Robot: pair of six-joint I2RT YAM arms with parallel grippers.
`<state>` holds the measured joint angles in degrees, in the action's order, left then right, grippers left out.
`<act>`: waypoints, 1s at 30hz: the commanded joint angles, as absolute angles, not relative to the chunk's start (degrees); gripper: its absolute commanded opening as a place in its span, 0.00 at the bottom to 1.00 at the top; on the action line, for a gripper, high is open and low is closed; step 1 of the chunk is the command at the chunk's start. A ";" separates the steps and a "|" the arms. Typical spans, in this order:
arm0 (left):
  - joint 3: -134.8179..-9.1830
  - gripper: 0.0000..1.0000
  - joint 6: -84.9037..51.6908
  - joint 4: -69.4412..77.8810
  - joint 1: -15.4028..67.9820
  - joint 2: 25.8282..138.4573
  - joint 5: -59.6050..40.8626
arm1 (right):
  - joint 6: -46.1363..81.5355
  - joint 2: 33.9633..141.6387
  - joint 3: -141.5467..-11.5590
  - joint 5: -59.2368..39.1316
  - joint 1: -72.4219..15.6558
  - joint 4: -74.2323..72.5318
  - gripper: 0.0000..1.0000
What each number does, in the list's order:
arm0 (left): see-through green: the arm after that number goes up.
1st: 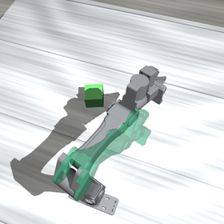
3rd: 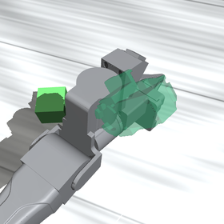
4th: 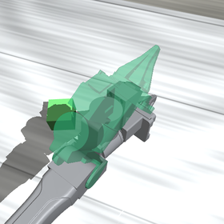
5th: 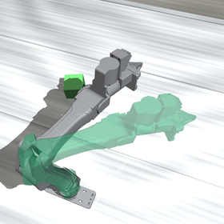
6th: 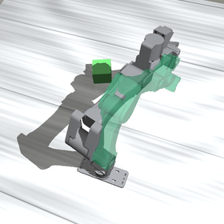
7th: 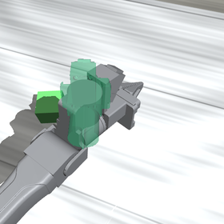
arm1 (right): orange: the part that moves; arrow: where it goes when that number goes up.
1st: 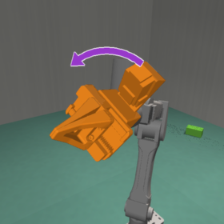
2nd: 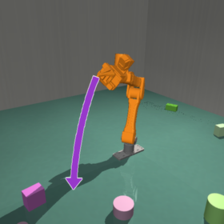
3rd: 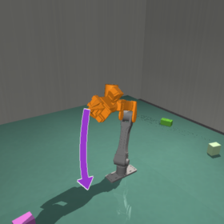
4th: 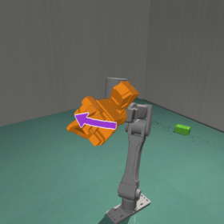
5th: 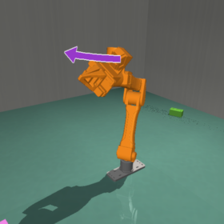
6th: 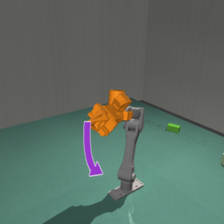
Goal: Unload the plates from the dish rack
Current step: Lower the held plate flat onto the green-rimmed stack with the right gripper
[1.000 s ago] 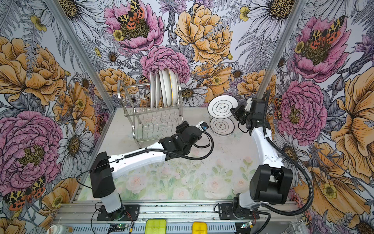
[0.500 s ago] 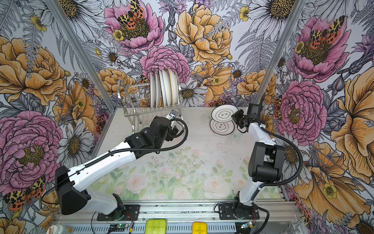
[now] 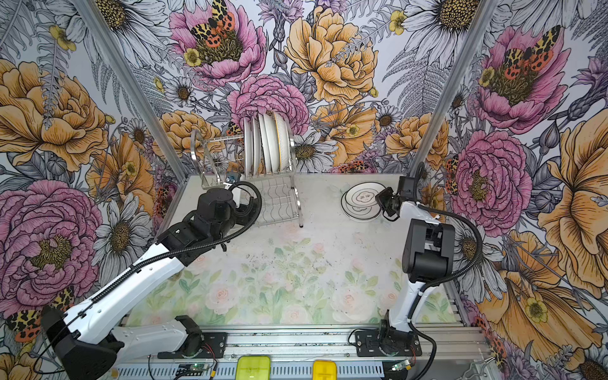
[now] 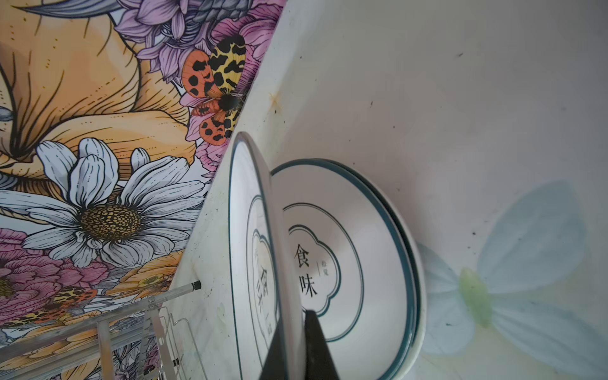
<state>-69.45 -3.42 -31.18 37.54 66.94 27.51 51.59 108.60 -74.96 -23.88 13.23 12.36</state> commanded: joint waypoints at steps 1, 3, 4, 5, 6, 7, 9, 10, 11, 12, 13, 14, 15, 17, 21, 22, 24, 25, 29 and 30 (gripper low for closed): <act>-68.89 0.95 -6.96 -32.71 36.57 65.56 25.26 | 51.43 109.17 -74.65 -23.47 13.74 8.46 0.00; -68.63 0.96 -7.05 -32.66 36.47 64.65 25.09 | 51.42 109.25 -74.06 -23.29 13.63 8.18 0.00; -68.56 0.97 -7.33 -32.69 36.32 64.26 25.49 | 51.33 109.31 -73.80 -23.34 13.63 8.13 0.00; -68.55 0.97 -7.63 -32.72 36.01 63.88 25.30 | 51.29 109.34 -73.60 -23.35 13.67 8.09 0.00; -68.40 0.97 -7.93 -32.70 35.61 63.53 25.13 | 51.24 109.42 -73.28 -23.24 13.55 8.00 0.00; -68.47 0.98 -8.37 -32.82 35.23 63.25 25.22 | 51.24 109.51 -73.13 -23.25 13.56 8.00 0.00; -68.46 0.98 -9.75 -33.33 33.71 62.65 24.17 | 51.08 109.77 -72.80 -23.15 13.54 7.86 0.00; -68.47 0.99 -10.31 -33.45 33.03 62.37 23.66 | 51.06 109.86 -72.77 -23.05 13.54 7.83 0.00; -68.38 0.99 -10.72 -33.60 32.29 62.07 22.97 | 51.07 110.03 -72.61 -23.04 13.54 7.82 0.00; -68.17 0.99 -10.83 -33.49 31.85 61.77 22.15 | 50.98 110.17 -72.59 -22.96 13.49 7.82 0.00; -68.04 0.99 -10.94 -33.53 31.65 61.58 21.90 | 50.89 110.29 -72.51 -22.86 13.45 7.79 0.00; -67.89 0.99 -10.96 -33.49 31.60 61.40 21.88 | 50.89 110.43 -72.47 -22.94 13.45 7.74 0.00; -67.78 0.99 -10.88 -33.52 31.54 61.26 21.84 | 50.89 110.62 -72.50 -23.08 13.39 7.73 0.00; -67.55 0.99 -10.90 -33.51 31.47 61.05 22.35 | 50.80 111.00 -72.57 -23.08 13.27 7.69 0.00; -67.35 0.99 -11.83 -33.83 30.95 60.76 24.52 | 50.80 112.05 -72.62 -23.40 12.97 7.73 0.00; -67.29 0.99 -12.01 -33.79 30.61 60.57 24.47 | 50.80 112.19 -72.51 -23.46 12.93 7.76 0.00; -67.23 0.99 -12.70 -33.84 29.96 60.30 23.95 | 50.71 112.24 -72.29 -23.07 12.83 7.82 0.01; -67.20 0.99 -12.89 -33.90 29.69 60.08 23.48 | 50.64 112.23 -72.18 -22.77 12.90 7.90 0.03; -67.45 0.99 -13.27 -34.16 29.02 59.77 22.77 | 50.56 112.30 -71.89 -22.43 12.75 8.49 0.15; -67.44 0.99 -13.27 -34.17 29.00 59.77 22.68 | 50.54 112.32 -71.79 -22.38 12.74 8.68 0.19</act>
